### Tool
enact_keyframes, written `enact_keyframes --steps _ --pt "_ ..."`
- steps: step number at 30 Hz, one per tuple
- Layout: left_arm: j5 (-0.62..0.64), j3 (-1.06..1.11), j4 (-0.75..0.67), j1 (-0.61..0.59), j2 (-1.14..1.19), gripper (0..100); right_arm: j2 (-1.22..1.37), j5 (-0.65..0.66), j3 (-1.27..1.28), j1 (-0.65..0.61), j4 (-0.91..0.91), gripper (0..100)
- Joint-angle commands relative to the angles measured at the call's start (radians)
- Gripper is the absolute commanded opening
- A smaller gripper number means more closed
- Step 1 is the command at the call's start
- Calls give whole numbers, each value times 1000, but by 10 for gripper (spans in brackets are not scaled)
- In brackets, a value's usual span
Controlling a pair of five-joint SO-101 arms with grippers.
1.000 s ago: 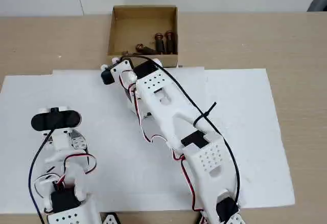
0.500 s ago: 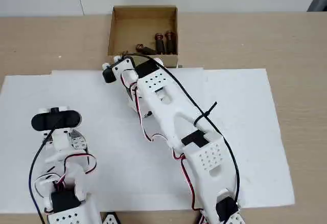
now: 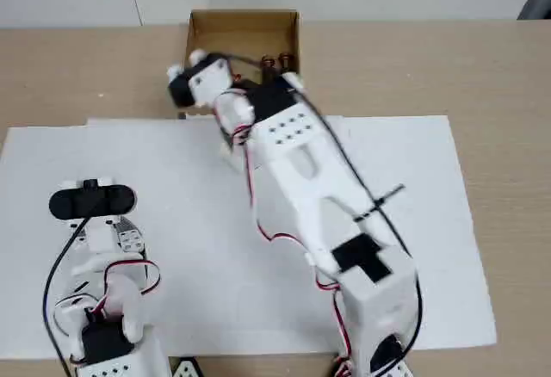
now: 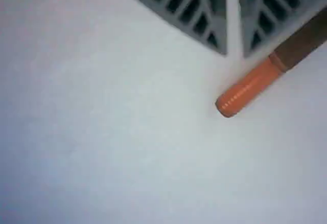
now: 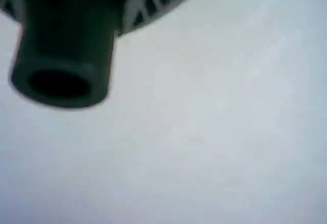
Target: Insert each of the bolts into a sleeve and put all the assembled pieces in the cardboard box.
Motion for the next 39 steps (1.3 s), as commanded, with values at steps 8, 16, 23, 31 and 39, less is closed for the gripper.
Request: enact_keyframes --steps 8,16,23,31,39 --pt "-43 -297 160 -6 35 9 -311 12 222 226 10 2" --pt "-48 -647 296 -9 419 7 -538 12 512 390 5 2" --pt "-61 -920 427 -9 753 7 -685 80 712 532 4 3" --pt "-466 -1098 598 -9 1080 7 -819 138 867 704 -10 3" --pt "-727 -1251 620 -201 1359 7 -938 175 977 802 -10 4"
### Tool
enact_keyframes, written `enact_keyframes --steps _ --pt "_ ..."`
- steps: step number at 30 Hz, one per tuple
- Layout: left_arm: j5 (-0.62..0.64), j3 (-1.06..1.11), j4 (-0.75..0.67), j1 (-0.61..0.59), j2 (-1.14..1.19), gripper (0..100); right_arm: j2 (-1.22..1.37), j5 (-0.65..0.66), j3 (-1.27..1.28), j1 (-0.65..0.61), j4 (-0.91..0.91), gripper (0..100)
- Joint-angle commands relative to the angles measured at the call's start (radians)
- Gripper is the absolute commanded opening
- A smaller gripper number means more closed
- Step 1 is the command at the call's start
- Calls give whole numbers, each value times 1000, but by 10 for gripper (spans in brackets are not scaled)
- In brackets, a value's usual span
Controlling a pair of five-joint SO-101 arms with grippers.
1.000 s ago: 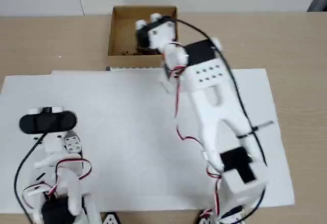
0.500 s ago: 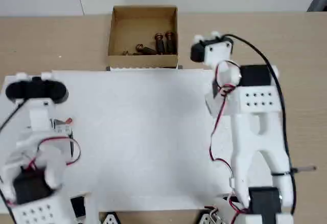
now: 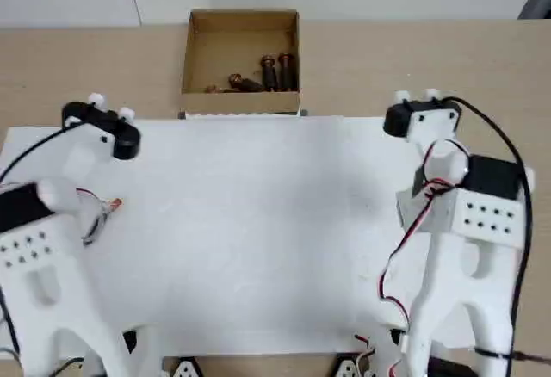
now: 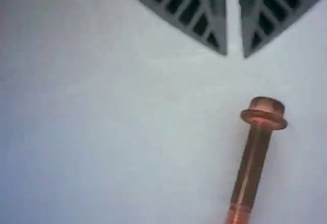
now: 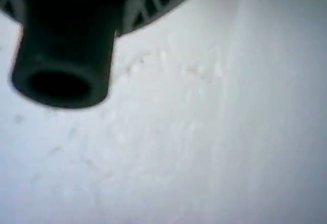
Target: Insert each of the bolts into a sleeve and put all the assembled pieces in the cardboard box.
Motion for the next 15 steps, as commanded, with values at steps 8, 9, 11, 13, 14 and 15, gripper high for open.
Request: enact_keyframes --steps 8,9,11,13,14,15 --pt "-161 -223 61 -117 381 7 -154 14 58 42 -18 4" --pt "-164 -236 61 -110 413 7 -160 12 58 41 -18 4" --pt "-193 -251 61 -107 459 7 -165 9 58 41 -18 4" --pt "-216 -257 61 -107 494 11 -166 9 60 42 -18 4" --pt "-226 -257 61 -107 508 11 -168 9 60 42 -18 4" --pt "-233 -257 61 -107 516 13 -170 9 60 42 -16 4"
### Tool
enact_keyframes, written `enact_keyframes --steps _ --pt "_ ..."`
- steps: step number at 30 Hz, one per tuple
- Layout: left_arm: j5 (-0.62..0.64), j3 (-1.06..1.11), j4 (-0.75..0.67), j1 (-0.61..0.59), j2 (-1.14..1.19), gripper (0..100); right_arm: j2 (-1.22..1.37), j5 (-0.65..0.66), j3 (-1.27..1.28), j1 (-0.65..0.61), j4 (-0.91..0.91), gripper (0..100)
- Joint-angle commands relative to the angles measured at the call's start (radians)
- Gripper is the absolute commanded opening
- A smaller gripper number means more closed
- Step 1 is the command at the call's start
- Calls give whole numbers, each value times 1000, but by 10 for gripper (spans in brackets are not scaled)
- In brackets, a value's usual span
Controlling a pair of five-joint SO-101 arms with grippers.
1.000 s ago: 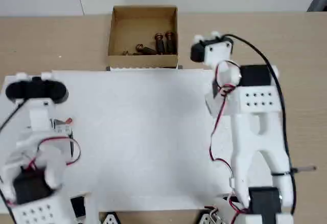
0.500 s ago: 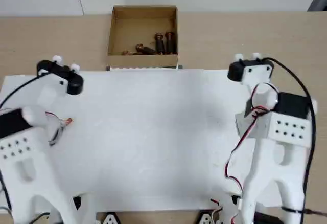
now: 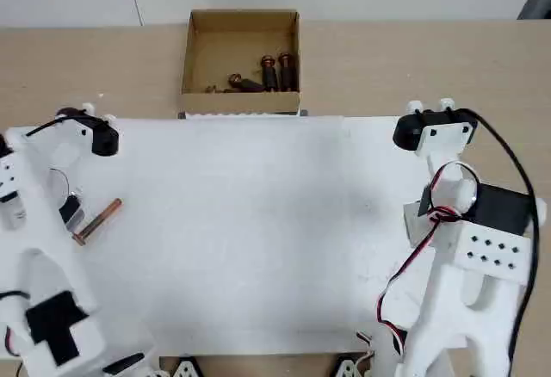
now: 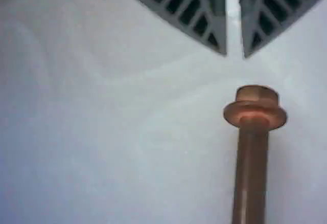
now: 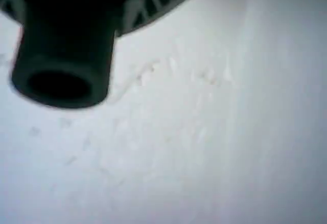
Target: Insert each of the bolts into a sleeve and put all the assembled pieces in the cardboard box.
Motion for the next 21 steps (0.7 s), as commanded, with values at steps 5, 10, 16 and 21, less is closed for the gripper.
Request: enact_keyframes --steps 5,10,16,21 --pt "-44 -39 31 2 32 86 -31 2 -5 8 -7 4" --pt "-81 -56 23 8 34 98 -31 -49 -5 10 -7 4" --pt "-117 -51 8 8 34 100 -31 -68 -5 7 -7 4" --pt "-143 -54 8 5 97 101 -31 -68 -5 5 -7 4"
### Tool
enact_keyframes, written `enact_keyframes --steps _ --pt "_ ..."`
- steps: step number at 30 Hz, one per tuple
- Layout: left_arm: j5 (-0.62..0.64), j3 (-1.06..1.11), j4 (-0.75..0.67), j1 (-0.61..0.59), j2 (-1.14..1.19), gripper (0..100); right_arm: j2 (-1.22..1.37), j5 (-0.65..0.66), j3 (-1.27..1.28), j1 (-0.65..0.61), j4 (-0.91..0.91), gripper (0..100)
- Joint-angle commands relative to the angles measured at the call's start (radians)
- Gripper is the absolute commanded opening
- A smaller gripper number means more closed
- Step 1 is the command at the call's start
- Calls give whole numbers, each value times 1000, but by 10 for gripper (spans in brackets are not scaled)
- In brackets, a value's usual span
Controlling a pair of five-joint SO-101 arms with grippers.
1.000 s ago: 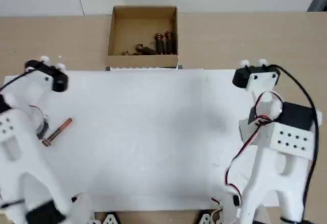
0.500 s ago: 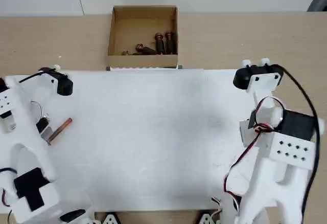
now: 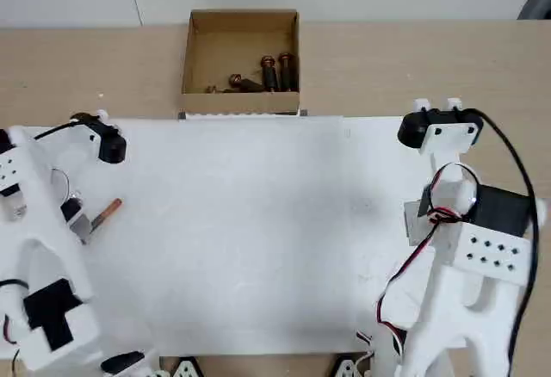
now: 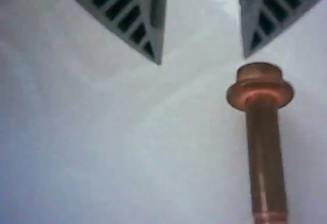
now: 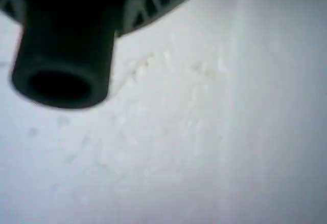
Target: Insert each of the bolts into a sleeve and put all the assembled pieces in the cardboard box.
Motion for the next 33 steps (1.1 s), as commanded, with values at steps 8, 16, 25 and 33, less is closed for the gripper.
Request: enact_keyframes --steps 8,16,25,33 --pt "-28 -70 -6 5 84 100 -19 -6 -5 5 -7 4" --pt "-29 -71 -49 6 100 101 -19 -6 -5 5 -7 4" --pt "-51 -73 -58 23 175 102 -19 -6 -5 5 -7 4" --pt "-51 -73 -101 20 167 145 -19 -5 -5 5 -7 4"
